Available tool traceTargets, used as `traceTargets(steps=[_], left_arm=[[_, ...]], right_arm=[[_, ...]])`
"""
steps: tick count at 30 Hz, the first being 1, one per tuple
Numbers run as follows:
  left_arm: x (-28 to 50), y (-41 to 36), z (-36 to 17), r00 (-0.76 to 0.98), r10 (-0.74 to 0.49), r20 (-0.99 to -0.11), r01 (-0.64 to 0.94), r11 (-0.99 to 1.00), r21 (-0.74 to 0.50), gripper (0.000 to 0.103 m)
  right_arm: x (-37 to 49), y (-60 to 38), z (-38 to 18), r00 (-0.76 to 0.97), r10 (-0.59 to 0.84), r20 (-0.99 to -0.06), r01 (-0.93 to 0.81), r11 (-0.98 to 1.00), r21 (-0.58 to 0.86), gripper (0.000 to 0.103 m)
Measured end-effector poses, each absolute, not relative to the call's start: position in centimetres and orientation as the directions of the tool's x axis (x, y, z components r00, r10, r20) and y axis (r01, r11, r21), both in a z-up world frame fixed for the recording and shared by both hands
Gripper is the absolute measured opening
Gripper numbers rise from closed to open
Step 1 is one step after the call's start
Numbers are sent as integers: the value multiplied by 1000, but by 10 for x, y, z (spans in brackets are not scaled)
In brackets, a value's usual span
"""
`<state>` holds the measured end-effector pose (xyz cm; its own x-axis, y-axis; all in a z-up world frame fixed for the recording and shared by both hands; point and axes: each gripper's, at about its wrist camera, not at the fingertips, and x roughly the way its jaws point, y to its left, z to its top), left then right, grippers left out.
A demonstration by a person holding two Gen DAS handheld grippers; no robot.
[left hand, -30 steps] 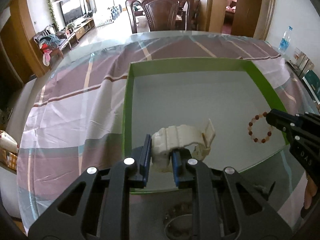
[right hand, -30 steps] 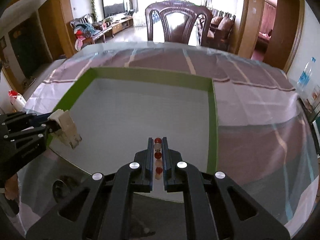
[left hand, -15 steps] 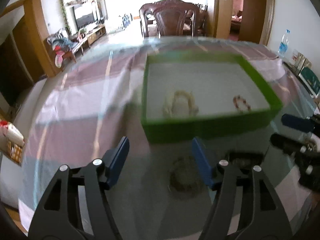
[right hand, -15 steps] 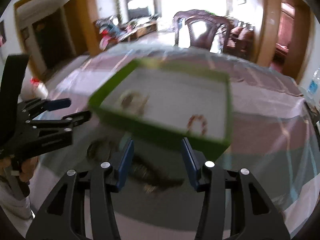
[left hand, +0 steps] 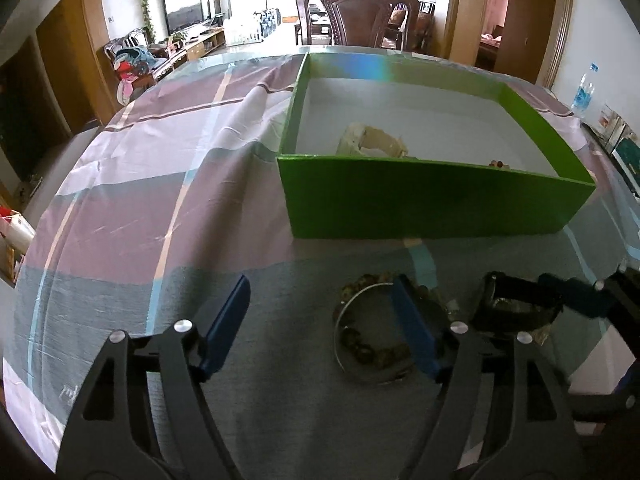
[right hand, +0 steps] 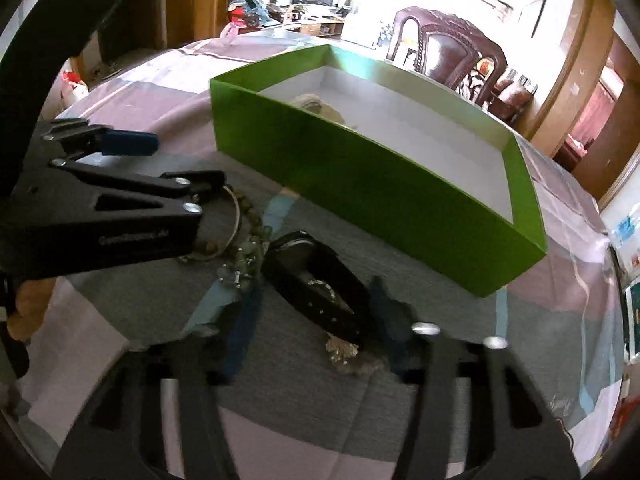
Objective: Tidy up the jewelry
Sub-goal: 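Reach the right tool to the black-strap watch and grasp it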
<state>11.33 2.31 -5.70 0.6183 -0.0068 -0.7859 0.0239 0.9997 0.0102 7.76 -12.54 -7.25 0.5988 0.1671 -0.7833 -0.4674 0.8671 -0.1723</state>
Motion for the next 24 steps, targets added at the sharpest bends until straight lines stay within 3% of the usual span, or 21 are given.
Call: traceTargets(steps=[2, 4, 15, 24], left_arm=[[114, 23, -58, 617, -5, -787, 24, 1000, 13, 74], [114, 23, -59, 617, -3, -787, 23, 1000, 14, 74], [116, 21, -65, 602, 9, -799, 19, 1000, 25, 77], [114, 18, -68, 594, 14, -804, 26, 999, 37, 77]], right_arm=[[78, -130, -69, 587, 194, -786, -469, 873, -135, 12], [81, -135, -68, 574, 214, -790, -467, 879, -101, 4], [81, -172, -47, 603, 301, -739, -400, 915, 47, 4], [79, -188, -50, 610, 281, -740, -335, 939, 80, 4]])
